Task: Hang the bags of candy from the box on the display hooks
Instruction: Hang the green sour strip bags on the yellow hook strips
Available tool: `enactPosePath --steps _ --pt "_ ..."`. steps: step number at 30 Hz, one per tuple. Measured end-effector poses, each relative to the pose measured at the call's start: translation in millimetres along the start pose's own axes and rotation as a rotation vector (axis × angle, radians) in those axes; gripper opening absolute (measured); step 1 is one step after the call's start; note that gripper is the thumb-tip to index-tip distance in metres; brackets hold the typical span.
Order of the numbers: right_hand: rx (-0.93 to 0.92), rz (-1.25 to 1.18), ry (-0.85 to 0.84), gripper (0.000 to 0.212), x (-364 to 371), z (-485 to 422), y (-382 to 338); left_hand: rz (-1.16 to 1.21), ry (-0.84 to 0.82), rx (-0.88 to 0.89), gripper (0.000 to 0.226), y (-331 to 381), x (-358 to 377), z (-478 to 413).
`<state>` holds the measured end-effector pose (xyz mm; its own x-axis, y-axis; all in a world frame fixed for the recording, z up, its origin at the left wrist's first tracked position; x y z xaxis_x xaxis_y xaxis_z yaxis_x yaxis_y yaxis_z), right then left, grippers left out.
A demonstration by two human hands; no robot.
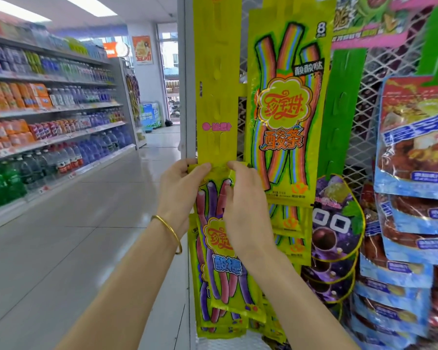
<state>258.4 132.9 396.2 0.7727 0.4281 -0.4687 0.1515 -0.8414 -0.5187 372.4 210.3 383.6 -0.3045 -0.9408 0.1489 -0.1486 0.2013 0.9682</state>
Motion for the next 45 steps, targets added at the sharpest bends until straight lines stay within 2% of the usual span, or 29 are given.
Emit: enactPosePath --steps 6,11,15,26,31,33,39,45 --pt "0.003 -0.03 -0.004 0.047 0.7 1.9 -1.7 0.055 -0.039 -0.016 0.018 -1.5 1.9 -1.7" --pt "0.011 -0.029 -0.011 0.048 2.1 2.3 -0.2 0.006 -0.042 0.023 0.014 3.1 0.9 1.7" --pt "0.014 -0.02 0.017 0.046 3.8 0.5 0.6 -0.084 0.017 0.071 0.008 8.0 -0.9 2.5" --pt "-0.006 -0.038 0.082 0.047 7.0 1.2 0.3 -0.011 0.069 0.02 0.005 13.9 3.6 1.9" --pt "-0.007 -0.053 0.103 0.046 9.3 2.0 1.0 0.007 0.028 -0.059 0.003 10.3 5.5 0.5" --pt "0.016 -0.119 0.105 0.043 9.8 0.9 4.5 -0.01 -0.004 -0.094 0.007 7.2 5.0 -1.5" --pt "0.019 -0.094 0.126 0.043 14.8 2.0 12.5 -0.048 -0.107 -0.171 0.015 2.6 8.6 -5.9" --pt "-0.008 -0.094 0.146 0.047 16.3 4.8 16.5 0.044 -0.221 -0.255 0.018 -1.8 11.5 -1.7"
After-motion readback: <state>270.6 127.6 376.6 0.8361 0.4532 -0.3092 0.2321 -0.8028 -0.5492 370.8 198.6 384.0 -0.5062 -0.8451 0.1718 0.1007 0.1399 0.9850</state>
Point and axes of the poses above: each hand's wrist, its own z-axis away from the middle knuckle, its own x-axis out of the palm, y = z × x, the point moved 8 cm from there along -z, towards the middle knuckle, and after that the axes turned 6 degrees about -x, right-handed, at the moved point
